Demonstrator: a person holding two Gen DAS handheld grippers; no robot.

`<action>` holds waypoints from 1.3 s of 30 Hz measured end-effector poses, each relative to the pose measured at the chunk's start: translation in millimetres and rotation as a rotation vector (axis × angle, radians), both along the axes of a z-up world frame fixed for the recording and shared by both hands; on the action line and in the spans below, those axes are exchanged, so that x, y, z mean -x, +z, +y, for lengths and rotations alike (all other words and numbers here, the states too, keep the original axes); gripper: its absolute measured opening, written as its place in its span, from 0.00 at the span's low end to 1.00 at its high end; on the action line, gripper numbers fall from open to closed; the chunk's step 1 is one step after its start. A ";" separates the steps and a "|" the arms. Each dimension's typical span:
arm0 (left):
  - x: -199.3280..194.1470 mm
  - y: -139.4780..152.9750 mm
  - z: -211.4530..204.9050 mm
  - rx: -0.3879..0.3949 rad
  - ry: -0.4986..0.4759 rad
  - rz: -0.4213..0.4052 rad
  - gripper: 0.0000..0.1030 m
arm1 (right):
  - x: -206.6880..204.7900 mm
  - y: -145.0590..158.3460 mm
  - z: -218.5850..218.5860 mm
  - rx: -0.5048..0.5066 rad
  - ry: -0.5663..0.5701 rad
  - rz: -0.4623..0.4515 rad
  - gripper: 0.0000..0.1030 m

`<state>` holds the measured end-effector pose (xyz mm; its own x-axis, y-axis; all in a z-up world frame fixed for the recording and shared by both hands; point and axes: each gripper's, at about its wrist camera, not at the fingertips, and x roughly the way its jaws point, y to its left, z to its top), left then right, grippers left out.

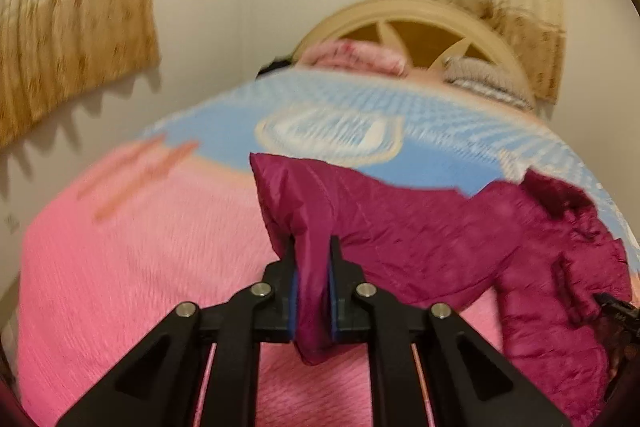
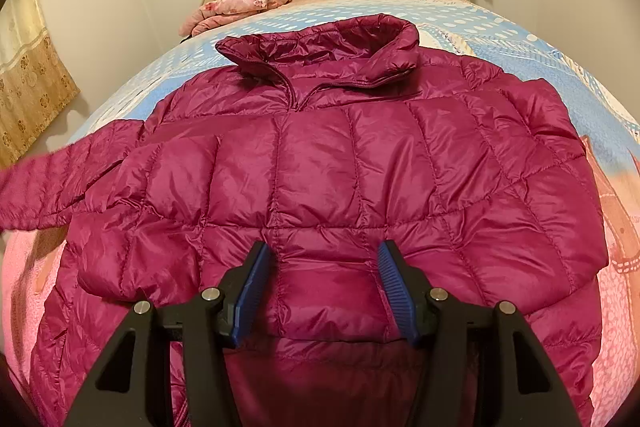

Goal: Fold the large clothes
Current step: 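Grasp the other sleeve cuff with the left gripper and lift it, then lay the held sleeve across the jacket body and open the left gripper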

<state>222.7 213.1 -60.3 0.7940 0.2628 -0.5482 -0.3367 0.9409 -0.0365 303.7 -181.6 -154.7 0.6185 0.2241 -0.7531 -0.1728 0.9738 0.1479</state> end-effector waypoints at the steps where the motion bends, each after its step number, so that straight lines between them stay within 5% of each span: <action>1: 1.8 9.1 -2.6 -0.010 -0.019 -0.019 0.11 | 0.1 0.0 0.0 0.000 0.000 0.000 0.56; 9: -15.7 70.3 -78.2 -0.084 -0.222 -0.121 0.11 | 0.2 0.4 -2.7 -0.019 0.000 -0.002 0.57; 18: -43.8 41.4 -196.2 -0.253 -0.441 -0.048 0.11 | 0.5 0.4 -6.0 -0.050 -0.005 -0.006 0.57; 26: -61.5 9.3 -266.5 -0.218 -0.563 0.026 0.11 | 0.1 0.2 -9.1 -0.072 -0.006 -0.008 0.58; 35: -74.5 -21.5 -300.1 -0.154 -0.608 0.087 0.12 | 0.2 0.1 -9.6 -0.087 -0.007 -0.009 0.58; 39: -78.4 -25.3 -300.1 -0.106 -0.609 0.115 0.25 | 0.3 0.2 -9.9 -0.090 -0.007 -0.009 0.58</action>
